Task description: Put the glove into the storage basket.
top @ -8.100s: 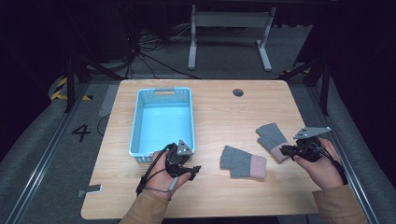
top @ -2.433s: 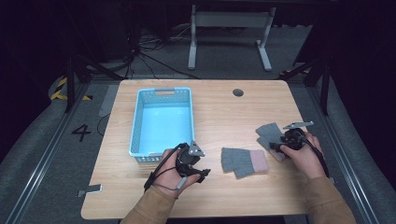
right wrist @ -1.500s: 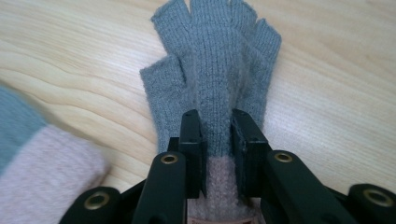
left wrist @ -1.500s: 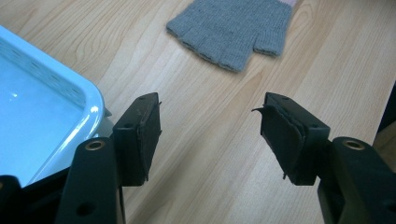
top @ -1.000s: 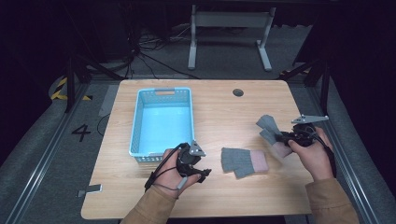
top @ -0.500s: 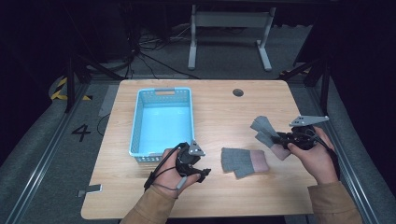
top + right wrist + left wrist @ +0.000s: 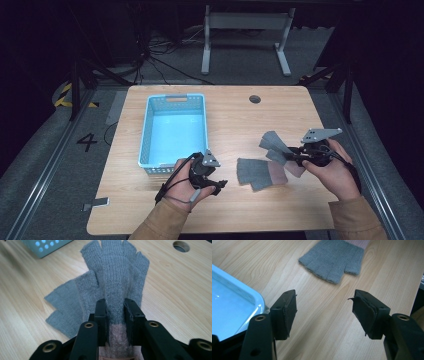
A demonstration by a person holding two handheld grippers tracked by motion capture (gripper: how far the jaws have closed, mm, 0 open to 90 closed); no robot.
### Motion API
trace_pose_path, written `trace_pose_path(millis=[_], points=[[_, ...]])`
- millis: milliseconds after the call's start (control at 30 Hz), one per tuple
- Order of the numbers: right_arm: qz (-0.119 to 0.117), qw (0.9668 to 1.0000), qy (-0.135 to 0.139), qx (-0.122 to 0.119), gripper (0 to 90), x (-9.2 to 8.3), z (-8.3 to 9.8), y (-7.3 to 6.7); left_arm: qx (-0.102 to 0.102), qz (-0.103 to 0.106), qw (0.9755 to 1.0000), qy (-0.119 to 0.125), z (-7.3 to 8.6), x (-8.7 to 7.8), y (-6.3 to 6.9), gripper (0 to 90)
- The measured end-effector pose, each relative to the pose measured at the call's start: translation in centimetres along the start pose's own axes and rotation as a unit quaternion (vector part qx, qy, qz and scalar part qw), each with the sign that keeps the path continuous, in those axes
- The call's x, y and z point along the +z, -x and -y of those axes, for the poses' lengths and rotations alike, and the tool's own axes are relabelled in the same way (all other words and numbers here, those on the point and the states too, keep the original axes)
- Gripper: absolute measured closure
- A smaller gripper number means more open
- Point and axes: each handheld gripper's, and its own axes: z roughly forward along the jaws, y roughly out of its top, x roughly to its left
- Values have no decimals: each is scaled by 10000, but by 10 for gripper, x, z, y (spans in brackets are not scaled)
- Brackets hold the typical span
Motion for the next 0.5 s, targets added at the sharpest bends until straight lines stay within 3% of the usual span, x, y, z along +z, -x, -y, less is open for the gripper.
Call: trace_pose_path(millis=[133,367,500], points=[[-189,9994,-82,-280,745,6,0,-7,26,56,10000,66,-1,2,1,373],[-501,9972,-144,-531,742,13,3,-17,68,123,9999,12,-4,5,2,391],[-566,9961,-196,-641,739,18,4,-19,8,185,9998,-69,-5,8,2,418]])
